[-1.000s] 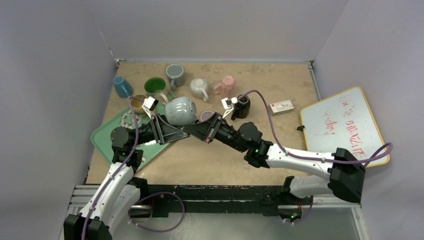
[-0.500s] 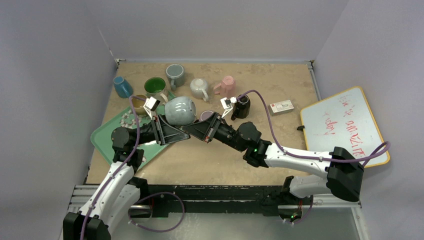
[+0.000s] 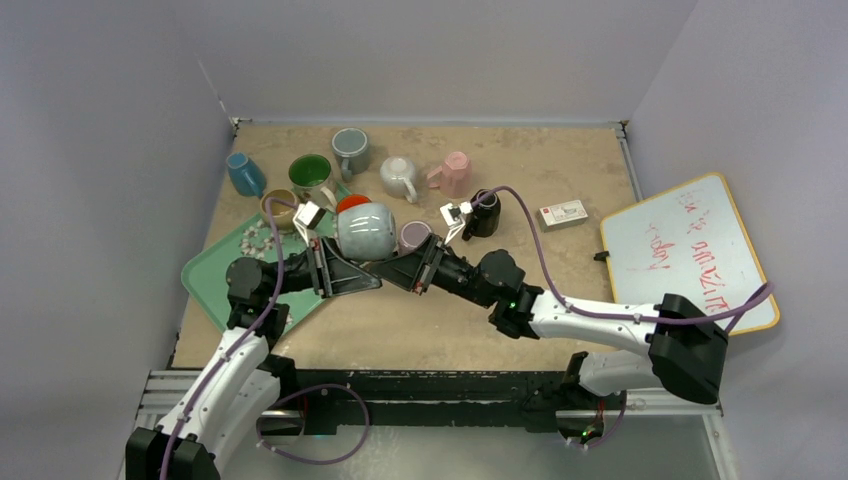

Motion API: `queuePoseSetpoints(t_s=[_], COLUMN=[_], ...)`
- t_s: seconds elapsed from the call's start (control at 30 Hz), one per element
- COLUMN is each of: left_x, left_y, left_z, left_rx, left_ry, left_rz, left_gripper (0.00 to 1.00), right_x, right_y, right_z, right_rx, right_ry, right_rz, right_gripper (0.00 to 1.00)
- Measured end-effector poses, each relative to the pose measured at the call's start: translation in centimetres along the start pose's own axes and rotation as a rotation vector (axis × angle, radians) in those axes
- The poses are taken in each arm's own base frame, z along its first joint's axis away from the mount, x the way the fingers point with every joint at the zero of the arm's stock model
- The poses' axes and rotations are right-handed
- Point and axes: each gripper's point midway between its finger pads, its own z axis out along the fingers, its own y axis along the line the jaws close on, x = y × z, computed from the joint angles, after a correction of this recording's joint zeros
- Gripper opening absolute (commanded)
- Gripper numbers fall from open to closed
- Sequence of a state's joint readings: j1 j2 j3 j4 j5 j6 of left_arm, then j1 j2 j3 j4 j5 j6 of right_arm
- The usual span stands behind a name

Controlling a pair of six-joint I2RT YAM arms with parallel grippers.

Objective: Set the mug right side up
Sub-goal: Turn over the cup at the center of the board.

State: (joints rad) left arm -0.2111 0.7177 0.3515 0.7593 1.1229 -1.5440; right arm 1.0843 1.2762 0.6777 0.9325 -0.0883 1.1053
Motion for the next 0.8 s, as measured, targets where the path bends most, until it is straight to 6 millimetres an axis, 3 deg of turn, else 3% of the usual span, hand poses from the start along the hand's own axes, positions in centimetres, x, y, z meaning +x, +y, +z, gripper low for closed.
queuePoseSetpoints(t_s=[0.3,0.53,0.8], left_x=[0.5,0.7,0.6], left_y=[3.0,7.8,11.1], left_z=[-0.3,-0.8,-1.4], left_rx=[-0.089,-0.203,-0.314], left_ry=[-0.031,-0.102,-0.168], left_rz=[-0.096,-0.247,-0.281], left_gripper=[0.00,0.00,0.00], right_x=[0.6,-1.6,-1.9], right_y=[-1.4,2.0,1.1], right_z=[-2.4,-4.0,-5.5], right_rx=[0.102,0.047,0.116], right_ry=[0.017,-0.051,-0.063], right_rz=[-0.040,-0.067,-0.086], right_gripper=[0.73,0.97,0.99])
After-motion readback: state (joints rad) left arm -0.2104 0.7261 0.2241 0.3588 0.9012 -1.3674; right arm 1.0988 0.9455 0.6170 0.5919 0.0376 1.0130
